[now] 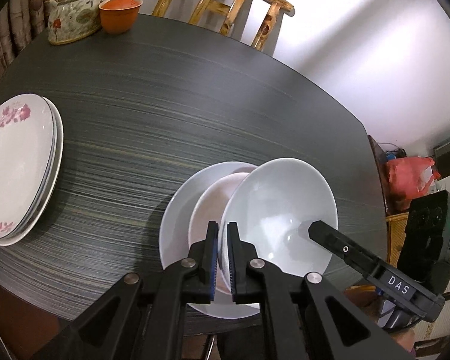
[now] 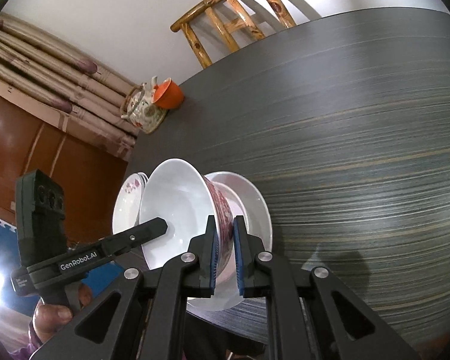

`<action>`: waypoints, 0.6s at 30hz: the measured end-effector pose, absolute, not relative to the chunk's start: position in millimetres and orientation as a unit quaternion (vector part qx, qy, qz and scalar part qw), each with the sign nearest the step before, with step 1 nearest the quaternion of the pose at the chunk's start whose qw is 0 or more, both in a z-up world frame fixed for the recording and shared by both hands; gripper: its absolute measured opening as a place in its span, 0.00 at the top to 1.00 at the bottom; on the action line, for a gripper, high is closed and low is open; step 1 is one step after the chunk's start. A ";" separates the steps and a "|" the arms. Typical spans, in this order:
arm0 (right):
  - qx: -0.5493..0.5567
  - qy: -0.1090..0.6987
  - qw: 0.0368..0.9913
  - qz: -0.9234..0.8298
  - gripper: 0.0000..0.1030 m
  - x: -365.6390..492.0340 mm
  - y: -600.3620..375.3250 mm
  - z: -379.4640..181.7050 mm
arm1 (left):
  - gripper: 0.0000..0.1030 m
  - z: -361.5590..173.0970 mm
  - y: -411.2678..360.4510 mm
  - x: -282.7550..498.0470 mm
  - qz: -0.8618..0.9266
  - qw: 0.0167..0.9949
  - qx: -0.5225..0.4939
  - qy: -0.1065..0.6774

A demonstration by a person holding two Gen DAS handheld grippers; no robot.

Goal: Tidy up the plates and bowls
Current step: 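Carry the pink-patterned bowl over the bowl stack and lower it in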

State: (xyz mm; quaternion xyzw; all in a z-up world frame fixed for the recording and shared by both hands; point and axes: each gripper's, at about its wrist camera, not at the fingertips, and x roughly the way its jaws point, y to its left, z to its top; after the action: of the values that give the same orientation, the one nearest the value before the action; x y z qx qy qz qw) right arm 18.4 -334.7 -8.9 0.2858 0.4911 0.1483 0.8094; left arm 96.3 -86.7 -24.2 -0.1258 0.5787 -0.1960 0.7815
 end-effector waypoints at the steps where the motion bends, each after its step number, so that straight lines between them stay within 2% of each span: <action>1: 0.285 0.493 0.808 0.148 0.89 19.5 -333.1 -10.2 | 0.95 -25.8 -85.3 95.1 -0.195 0.781 -0.127 0.579; 18: 0.276 0.517 0.798 0.142 0.90 22.3 -320.1 -26.5 | 0.95 -36.3 -87.3 95.7 -0.188 0.779 -0.122 0.585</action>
State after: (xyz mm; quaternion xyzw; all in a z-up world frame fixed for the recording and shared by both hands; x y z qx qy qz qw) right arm 22.3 -320.1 -26.5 0.2755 0.5172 0.1416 0.7978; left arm 95.7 -87.3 -36.3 -0.1223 0.5855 -0.1883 0.7790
